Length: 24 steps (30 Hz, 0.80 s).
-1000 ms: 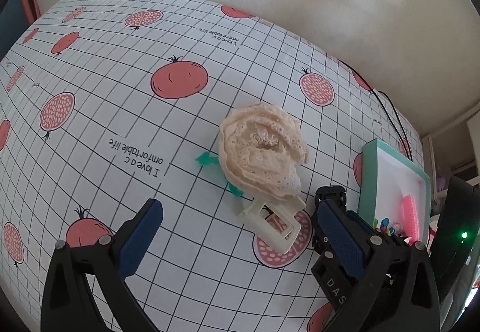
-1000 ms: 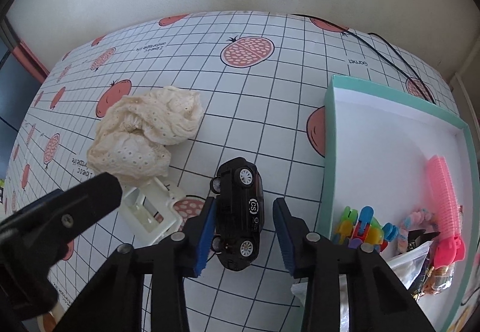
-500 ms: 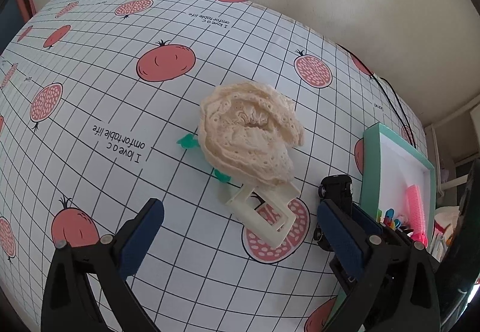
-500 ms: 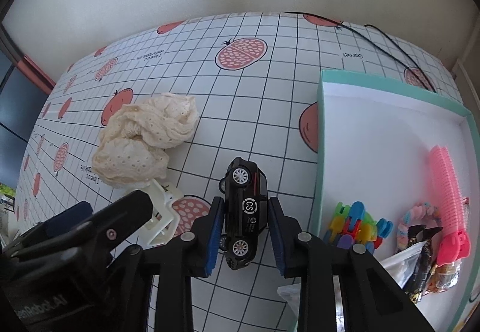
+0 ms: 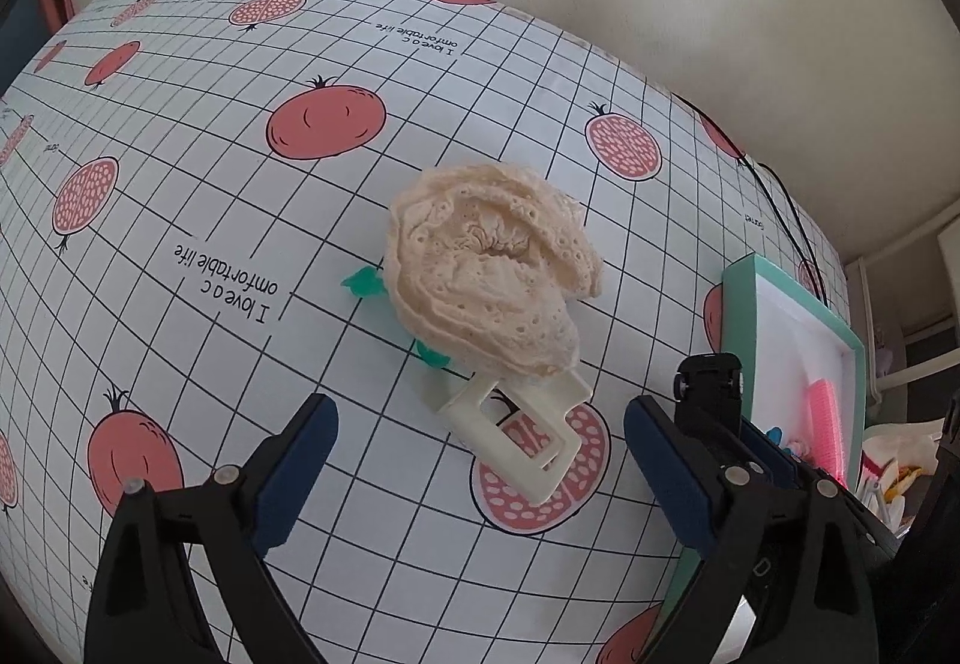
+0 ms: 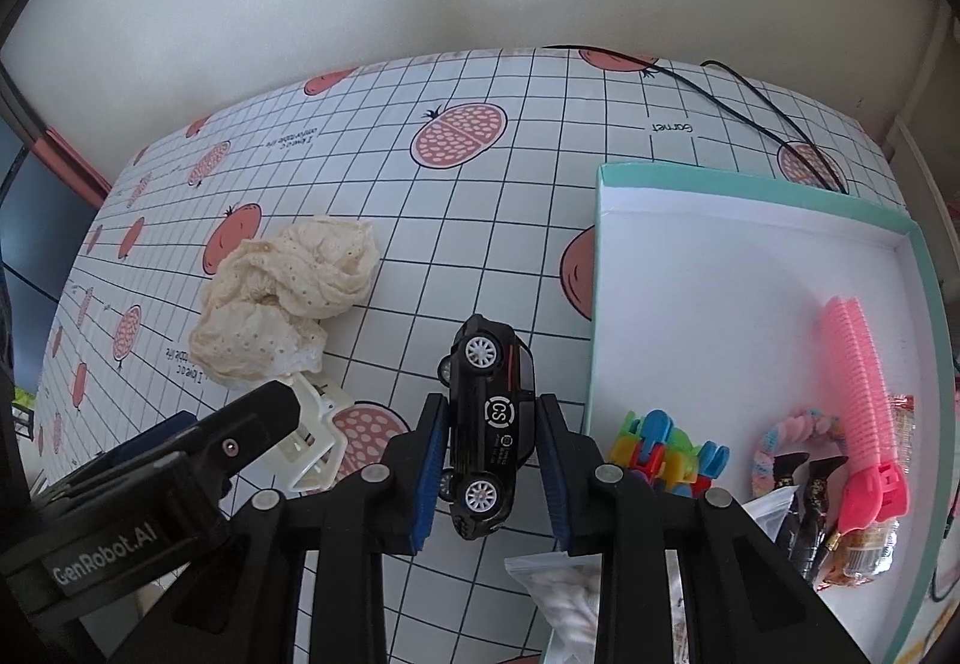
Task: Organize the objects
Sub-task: 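Grasp the black toy car with the right gripper and lift it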
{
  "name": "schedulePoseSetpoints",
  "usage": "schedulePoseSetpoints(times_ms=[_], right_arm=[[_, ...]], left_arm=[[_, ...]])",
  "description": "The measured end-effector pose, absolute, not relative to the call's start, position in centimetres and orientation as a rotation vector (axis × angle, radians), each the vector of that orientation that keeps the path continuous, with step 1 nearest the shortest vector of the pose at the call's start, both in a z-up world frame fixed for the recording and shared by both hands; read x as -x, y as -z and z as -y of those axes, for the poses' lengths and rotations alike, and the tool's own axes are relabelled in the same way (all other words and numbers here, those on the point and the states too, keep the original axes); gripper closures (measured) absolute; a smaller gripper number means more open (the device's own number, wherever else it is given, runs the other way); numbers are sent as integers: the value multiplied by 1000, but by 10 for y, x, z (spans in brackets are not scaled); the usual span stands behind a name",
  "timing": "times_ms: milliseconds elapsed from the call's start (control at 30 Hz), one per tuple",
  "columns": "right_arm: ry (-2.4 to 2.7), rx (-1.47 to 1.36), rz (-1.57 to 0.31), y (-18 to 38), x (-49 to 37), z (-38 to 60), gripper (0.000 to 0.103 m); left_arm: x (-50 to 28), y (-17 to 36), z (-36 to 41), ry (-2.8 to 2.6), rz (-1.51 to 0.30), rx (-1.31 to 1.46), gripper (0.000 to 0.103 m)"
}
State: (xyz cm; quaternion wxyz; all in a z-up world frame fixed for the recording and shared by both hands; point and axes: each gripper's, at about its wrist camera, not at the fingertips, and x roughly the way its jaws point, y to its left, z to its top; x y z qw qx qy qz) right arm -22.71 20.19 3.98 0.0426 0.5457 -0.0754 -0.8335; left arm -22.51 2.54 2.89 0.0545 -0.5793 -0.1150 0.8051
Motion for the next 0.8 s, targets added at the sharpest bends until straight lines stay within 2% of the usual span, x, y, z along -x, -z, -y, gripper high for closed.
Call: schedulePoseSetpoints(times_ms=[300,367,400,600,800], right_arm=[[2580,-1608,290,-55,225,-210,72],[2577,-1595,303,-57,225,-211,72],[2581,-1593,301,-58,225,-211,72],[2575,-1599,303,-57,224,-212,72],[2571,-1599,305,-57,224,-213,72]], left_arm=[[224,-25,-23,-2448,368,1771,7],[222,-23,-27,-2446,348,1769,14],[222,-22,-30,-2444,331,1770,21],[219,-15,-39,-2432,292,1783,22],[220,-10,-44,-2424,272,1791,29]])
